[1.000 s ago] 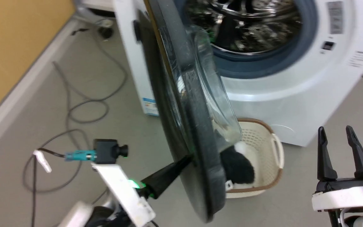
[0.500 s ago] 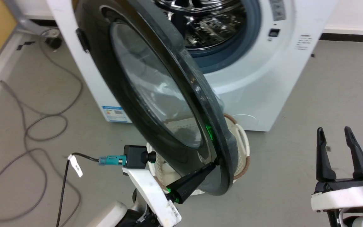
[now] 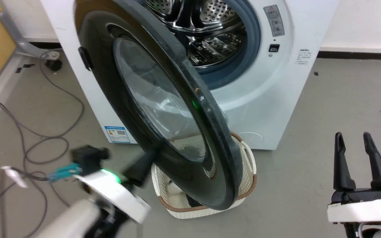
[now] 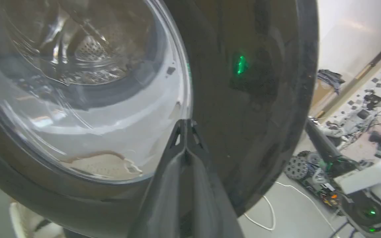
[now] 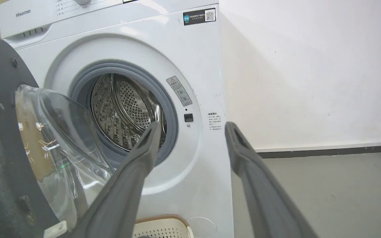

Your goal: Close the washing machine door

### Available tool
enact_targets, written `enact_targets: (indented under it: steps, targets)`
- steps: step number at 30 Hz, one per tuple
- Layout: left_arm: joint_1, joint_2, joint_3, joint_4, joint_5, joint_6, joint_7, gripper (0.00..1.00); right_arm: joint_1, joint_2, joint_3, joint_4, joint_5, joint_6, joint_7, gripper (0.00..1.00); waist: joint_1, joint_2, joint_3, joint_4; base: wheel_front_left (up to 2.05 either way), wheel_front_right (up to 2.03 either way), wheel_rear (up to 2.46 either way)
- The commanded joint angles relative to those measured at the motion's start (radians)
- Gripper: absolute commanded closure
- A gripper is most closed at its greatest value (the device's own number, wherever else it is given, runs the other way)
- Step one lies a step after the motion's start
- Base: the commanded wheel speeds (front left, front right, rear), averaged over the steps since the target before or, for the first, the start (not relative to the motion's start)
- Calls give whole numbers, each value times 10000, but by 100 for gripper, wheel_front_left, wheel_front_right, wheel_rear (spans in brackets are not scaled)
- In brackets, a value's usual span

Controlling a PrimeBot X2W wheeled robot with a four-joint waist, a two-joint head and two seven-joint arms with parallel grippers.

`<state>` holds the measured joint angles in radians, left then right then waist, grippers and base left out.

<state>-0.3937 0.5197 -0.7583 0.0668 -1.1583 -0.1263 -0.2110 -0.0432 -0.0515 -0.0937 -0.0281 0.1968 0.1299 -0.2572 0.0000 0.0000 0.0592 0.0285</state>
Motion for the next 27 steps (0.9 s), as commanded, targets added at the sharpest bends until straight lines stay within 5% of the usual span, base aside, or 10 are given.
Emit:
enact_targets:
  steps: [1,4,10,16,17,19,20,21,22,27]
  targets:
    - [-186,59,230,274,448,49,-258,100,11,13,1,-136,-22,8,-46,0,0,0,-69,70,0,0,0]
    - [-243,-66,1090,669,1621,751,-485,100,-71,13,-133,-351,-1,8,-46,0,0,0,-145,185,0,0,0]
    - [379,-502,3393,133,5388,3210,-504,100,-363,13,-337,-614,-74,8,-46,0,0,0,-211,399,0,0,0]
    - [1631,-976,4795,-561,7392,4501,-505,100,-931,13,-178,-1067,-243,8,-46,0,0,0,-233,540,0,0,0]
    - [1844,-1023,4936,-649,7673,4614,-506,0,-1047,13,-127,-1164,-251,8,-46,0,0,0,-235,558,0,0,0]
    - [2250,-1215,5209,-808,8016,4735,-506,0,-1302,13,25,-1393,-283,8,-46,0,0,0,-218,599,0,0,0]
    - [2443,-1322,5333,-857,8144,4761,-506,0,-1448,13,150,-1536,-307,8,-46,14,0,0,-200,619,0,0,0]
    - [2610,-1419,5444,-905,8279,4770,-506,0,-1607,13,355,-1713,-369,8,-46,63,0,0,-179,637,0,0,0]
    - [2760,-1517,5547,-977,8425,4762,-506,0,-1765,10,599,-1917,-491,8,-46,99,0,0,-159,652,0,0,0]
    - [3424,-2001,6029,-1164,8967,4569,-507,0,-2363,-127,1756,-2795,276,8,-46,100,0,0,-98,741,0,0,0]
